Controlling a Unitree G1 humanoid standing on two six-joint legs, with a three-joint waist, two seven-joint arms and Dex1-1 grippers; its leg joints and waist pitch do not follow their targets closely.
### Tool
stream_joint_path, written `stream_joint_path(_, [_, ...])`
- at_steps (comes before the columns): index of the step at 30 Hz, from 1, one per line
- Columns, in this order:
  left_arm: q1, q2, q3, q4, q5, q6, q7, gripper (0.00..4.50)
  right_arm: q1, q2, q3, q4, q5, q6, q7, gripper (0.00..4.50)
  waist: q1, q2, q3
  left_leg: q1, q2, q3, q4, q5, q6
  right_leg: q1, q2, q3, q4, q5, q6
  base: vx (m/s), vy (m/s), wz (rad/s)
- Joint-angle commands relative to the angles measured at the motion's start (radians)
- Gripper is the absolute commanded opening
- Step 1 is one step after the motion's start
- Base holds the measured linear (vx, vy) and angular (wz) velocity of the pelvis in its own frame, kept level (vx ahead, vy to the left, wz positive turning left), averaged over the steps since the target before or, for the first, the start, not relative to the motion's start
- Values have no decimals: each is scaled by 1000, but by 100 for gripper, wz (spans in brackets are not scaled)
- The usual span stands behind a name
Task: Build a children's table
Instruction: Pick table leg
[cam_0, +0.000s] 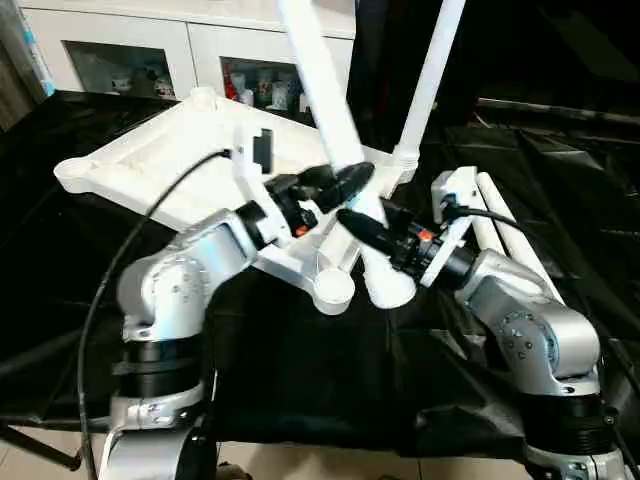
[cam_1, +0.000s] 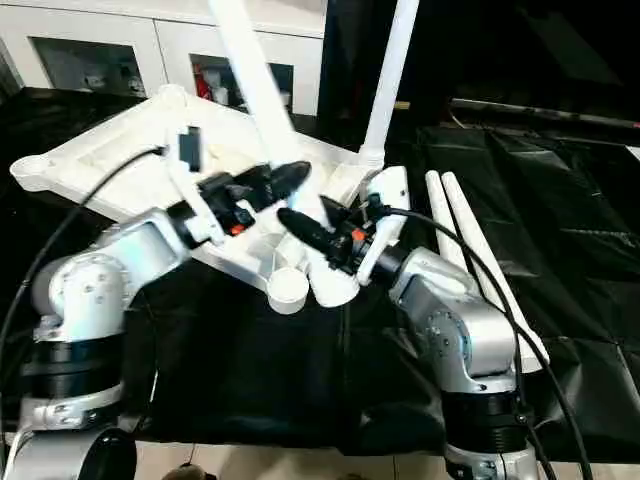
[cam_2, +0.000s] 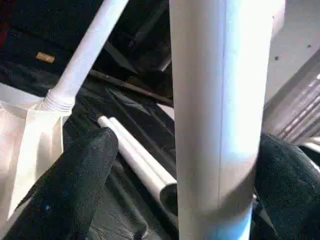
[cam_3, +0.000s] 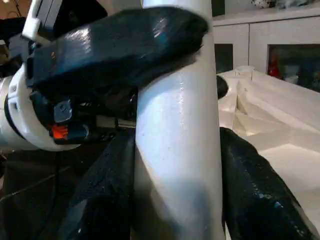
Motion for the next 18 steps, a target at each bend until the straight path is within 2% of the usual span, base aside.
stream_joint_path(1, [-20, 2, 20, 22, 6, 3, 34, 450, -2, -8, 3, -19, 15, -14, 5, 185, 1, 5, -74, 7, -29, 20, -58, -113, 1, 61, -15, 11, -66, -52, -171, 0, 0, 0])
stream_joint_path(3, [-27, 2, 27, 24, -7, 10, 42, 432, -1, -17, 27, -9, -24, -40, -12, 185, 0, 2, -74, 7, -30, 21, -57, -116, -1, 62, -14, 11, -67, -52, -171, 0, 0, 0])
stream_joint_path(4, [-33, -5, 35, 24, -15, 19, 61, 421, 2, -31, 82, 7, -113, -93, -42, 185, 1, 5, -74, 6, -29, 20, -57, -111, -6, 62, -16, 11, -66, -51, -171, 0, 0, 0])
stream_joint_path(5, [-33, -5, 35, 24, -15, 19, 61, 421, 2, -31, 82, 7, -113, -93, -42, 185, 0, 3, -73, 4, -30, 20, -57, -108, -11, 62, -15, 11, -68, -53, -167, 0, 0, 0])
stream_joint_path(6, [-36, -10, 40, 27, -16, 25, 78, 421, 3, -31, 103, 14, -143, -114, -55, 185, -2, 3, -73, 6, -30, 20, -57, -112, -15, 63, -15, 11, -67, -57, -165, 0, 0, 0])
stream_joint_path(7, [-39, -20, 45, 35, -12, 25, 103, 409, 0, -24, 126, 27, -177, -132, -82, 185, -2, 9, -73, 7, -30, 20, -57, -116, -17, 61, -15, 11, -68, -64, -165, 0, 0, 0])
stream_joint_path(9, [-40, -24, 45, 39, -9, 22, 111, 391, -2, -19, 132, 32, -186, -134, -95, 185, -4, 5, -73, 7, -31, 21, -56, -123, -15, 62, -13, 11, -69, -66, -164, 0, 0, 0])
stream_joint_path(12, [-37, -38, 36, 46, 13, 1, 143, 378, -8, -25, 178, 32, -234, -152, -116, 185, -2, 6, -73, 8, -29, 20, -57, -128, -10, 61, -12, 11, -68, -47, -166, 0, 0, 0])
stream_joint_path(16, [-38, -46, 28, 62, 54, -24, 203, 335, -21, -16, 191, 45, -263, -169, -151, 185, -2, 3, -72, 7, -31, 20, -57, -132, -9, 63, -12, 12, -68, -49, -158, 0, 0, 0])
stream_joint_path(18, [-42, -53, 38, 77, 56, -34, 223, 333, -28, -12, 198, 55, -279, -180, -166, 185, -3, 3, -72, 7, -31, 20, -57, -139, -9, 61, -12, 12, -71, -68, -153, 0, 0, 0])
